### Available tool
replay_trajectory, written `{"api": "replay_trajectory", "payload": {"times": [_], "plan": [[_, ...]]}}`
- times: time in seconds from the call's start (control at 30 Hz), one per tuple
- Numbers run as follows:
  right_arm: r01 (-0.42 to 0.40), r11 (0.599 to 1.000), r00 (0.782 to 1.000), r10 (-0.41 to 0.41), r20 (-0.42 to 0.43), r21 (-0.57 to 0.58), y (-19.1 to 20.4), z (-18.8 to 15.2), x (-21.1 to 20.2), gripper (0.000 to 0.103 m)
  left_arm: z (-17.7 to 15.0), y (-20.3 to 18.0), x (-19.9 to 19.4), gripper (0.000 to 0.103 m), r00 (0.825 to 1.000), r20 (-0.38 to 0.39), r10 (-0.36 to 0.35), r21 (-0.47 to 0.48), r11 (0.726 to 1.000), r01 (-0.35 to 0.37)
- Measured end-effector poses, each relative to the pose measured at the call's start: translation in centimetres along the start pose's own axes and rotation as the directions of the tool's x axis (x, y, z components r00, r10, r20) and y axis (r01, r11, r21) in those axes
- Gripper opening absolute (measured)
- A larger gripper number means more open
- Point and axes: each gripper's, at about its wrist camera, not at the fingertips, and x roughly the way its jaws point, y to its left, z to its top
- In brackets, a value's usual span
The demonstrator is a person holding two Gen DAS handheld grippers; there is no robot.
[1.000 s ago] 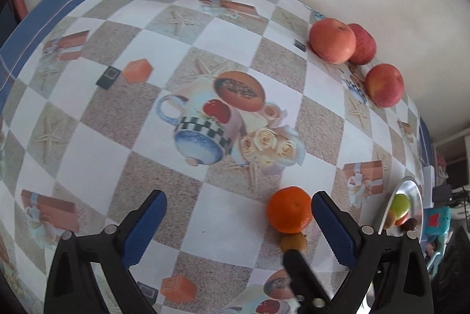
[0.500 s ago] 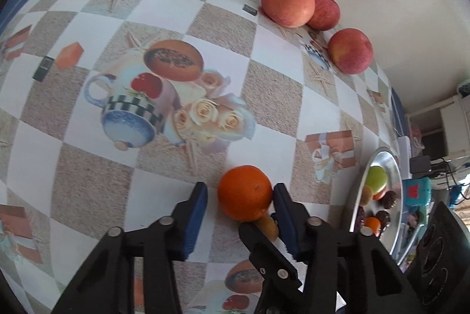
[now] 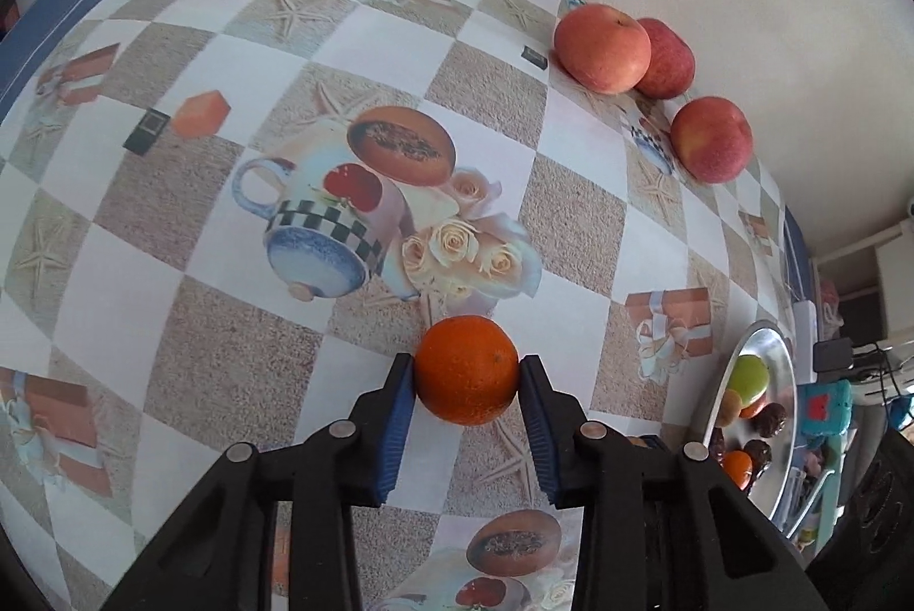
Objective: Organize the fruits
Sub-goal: 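Carry orange and small fruit over the plate and open both grippers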
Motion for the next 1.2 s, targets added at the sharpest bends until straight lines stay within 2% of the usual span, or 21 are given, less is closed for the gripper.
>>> {"api": "replay_trajectory", "payload": {"times": [0.27,0.47,0.6,0.8,0.87,1.0,1.03,1.13,1.2], "plan": [[0.004,1.000,0.998,-0.005,0.057,0.016,-1.3,0.0,-3.0,0.027,-0.6,-3.0,-2.6,0.039,0.997,0.063,-0.039,0.067,0.997,0.034],[-0.007,0.999,0.997,0.003,0.081,0.052,-2.6,0.0,-4.5,0.027,-1.7,-6.3,-3.2,0.039,0.996,0.075,-0.055,0.143,0.989,0.044],[-0.001,0.996,0.993,-0.009,0.115,0.093,-4.5,-0.1,-6.2,0.027,-2.9,-8.8,-2.6,0.039,0.995,0.048,-0.092,0.193,0.978,0.081],[0.132,0.961,0.981,-0.161,0.103,0.244,-10.4,-1.3,-8.4,0.027,-5.7,-13.5,-1.2,0.039,0.988,-0.032,-0.150,0.292,0.944,0.153],[0.158,0.945,0.978,-0.191,0.089,0.287,-12.2,-1.9,-8.8,0.027,-6.6,-14.9,-0.5,0.039,0.984,-0.059,-0.169,0.321,0.930,0.179],[0.185,0.919,0.972,-0.222,0.072,0.348,-14.6,-2.8,-9.1,0.027,-7.4,-16.0,0.3,0.044,0.972,-0.106,-0.212,0.315,0.920,0.235],[0.182,0.915,0.973,-0.221,0.070,0.359,-14.9,-2.9,-9.1,0.029,-7.5,-16.0,0.4,0.046,0.970,-0.109,-0.216,0.309,0.920,0.240],[0.191,0.908,0.970,-0.233,0.071,0.372,-15.4,-3.1,-9.2,0.044,-7.4,-15.7,0.2,0.056,0.973,-0.101,-0.210,0.302,0.925,0.231],[0.195,0.906,0.968,-0.239,0.073,0.375,-15.4,-3.2,-9.4,0.045,-7.2,-15.3,0.0,0.057,0.973,-0.093,-0.212,0.295,0.928,0.230]]}}
